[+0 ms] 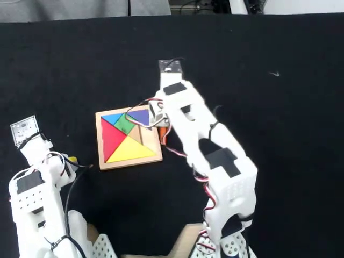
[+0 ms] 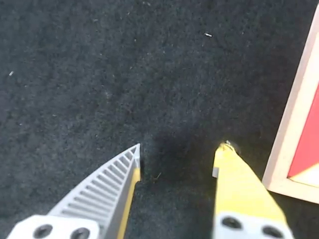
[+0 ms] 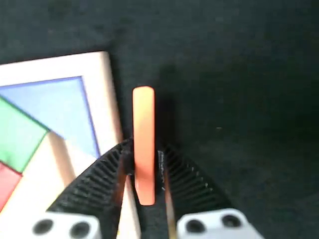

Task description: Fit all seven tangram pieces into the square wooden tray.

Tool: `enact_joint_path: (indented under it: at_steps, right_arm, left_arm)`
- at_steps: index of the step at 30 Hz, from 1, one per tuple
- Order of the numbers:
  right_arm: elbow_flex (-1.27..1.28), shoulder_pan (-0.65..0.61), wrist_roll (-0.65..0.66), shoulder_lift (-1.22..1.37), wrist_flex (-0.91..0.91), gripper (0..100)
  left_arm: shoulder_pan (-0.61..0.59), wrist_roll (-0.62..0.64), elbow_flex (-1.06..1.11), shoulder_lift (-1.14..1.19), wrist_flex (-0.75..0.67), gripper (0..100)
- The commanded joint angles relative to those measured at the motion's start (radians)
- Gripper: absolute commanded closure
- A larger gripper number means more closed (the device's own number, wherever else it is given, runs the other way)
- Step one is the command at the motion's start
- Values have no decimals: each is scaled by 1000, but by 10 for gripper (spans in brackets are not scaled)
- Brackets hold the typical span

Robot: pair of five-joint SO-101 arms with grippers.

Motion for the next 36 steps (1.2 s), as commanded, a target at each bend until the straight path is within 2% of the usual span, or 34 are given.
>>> enact_joint_path:
  at_steps: [1,7,12,17,24,36]
  right_arm:
    - [-51,52,15,-59,11,988]
    - [-21,-2,66,-231,106,988]
    - [105,-80,68,-344,18,988]
    - [179,-107,66,-311,-84,988]
    - [177,-170,61,-260,-84,988]
    - [176,-166,63,-176,-91,988]
  left_arm:
    - [15,-8,-4,-17,-17,759]
    - [15,-8,-4,-18,-17,758]
    - [15,-8,-2,-18,-17,758]
    - [15,-8,-2,-18,-17,758]
    - [15,-8,-2,-18,-17,758]
    - [15,-8,-2,-18,-17,758]
